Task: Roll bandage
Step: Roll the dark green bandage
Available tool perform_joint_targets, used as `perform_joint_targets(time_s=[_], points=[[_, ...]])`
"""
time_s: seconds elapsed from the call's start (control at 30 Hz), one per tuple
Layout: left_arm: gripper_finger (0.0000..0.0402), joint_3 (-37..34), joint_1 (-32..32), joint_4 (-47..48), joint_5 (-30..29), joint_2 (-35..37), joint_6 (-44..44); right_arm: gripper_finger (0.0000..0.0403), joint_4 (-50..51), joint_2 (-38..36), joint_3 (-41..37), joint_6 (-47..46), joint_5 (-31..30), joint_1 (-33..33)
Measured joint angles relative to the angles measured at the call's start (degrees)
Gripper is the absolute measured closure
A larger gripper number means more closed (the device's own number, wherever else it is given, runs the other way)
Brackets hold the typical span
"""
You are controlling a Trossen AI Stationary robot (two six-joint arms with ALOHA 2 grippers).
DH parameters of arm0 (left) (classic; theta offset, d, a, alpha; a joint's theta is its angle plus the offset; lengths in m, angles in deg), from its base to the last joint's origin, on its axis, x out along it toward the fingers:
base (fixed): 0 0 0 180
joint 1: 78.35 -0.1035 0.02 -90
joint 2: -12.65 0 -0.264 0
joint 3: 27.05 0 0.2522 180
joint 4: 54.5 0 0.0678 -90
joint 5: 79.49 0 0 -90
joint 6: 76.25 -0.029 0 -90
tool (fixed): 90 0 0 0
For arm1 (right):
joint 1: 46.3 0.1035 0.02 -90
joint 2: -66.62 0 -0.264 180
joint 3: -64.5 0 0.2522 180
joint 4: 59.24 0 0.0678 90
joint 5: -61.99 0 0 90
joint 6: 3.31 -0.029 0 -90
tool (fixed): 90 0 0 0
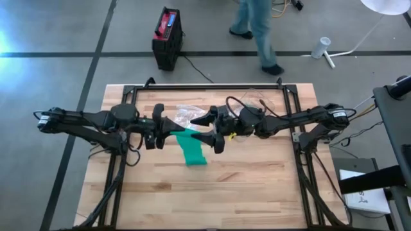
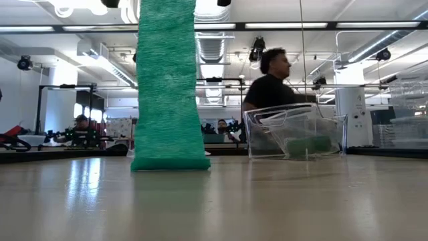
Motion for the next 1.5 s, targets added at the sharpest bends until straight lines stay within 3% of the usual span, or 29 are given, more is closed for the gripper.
perform_joint_targets(time_s=[0.27,0.47,0.73,1.03,1.17,1.5], points=[[0.0395,0.00,-0.01,-2.17,-3.35,-0.16,-8.80,0.0106,-0.42,0.66,-0.04,-8.49,-0.24,-0.36],[0.0395,-0.01,0.01,-2.49,-9.06,-0.41,-14.94,0.0131,-0.19,0.66,0.31,-12.71,-1.25,-0.49],[0.0395,-0.02,-0.03,-2.58,-10.23,-1.66,-23.76,0.0164,3.17,0.98,0.44,-20.28,-2.79,-0.73],[0.0395,-0.04,-0.10,-3.05,-10.43,-0.91,-24.09,0.0184,3.60,0.98,0.44,-22.04,-2.47,-0.58],[0.0394,-0.07,-0.10,-3.02,-7.74,-0.39,-23.45,0.0188,3.77,0.98,0.44,-22.02,-2.58,-0.60],[0.0394,-0.07,-0.08,-1.29,-2.48,1.06,-20.67,0.0163,4.03,0.98,0.44,-22.02,-1.88,-0.58]])
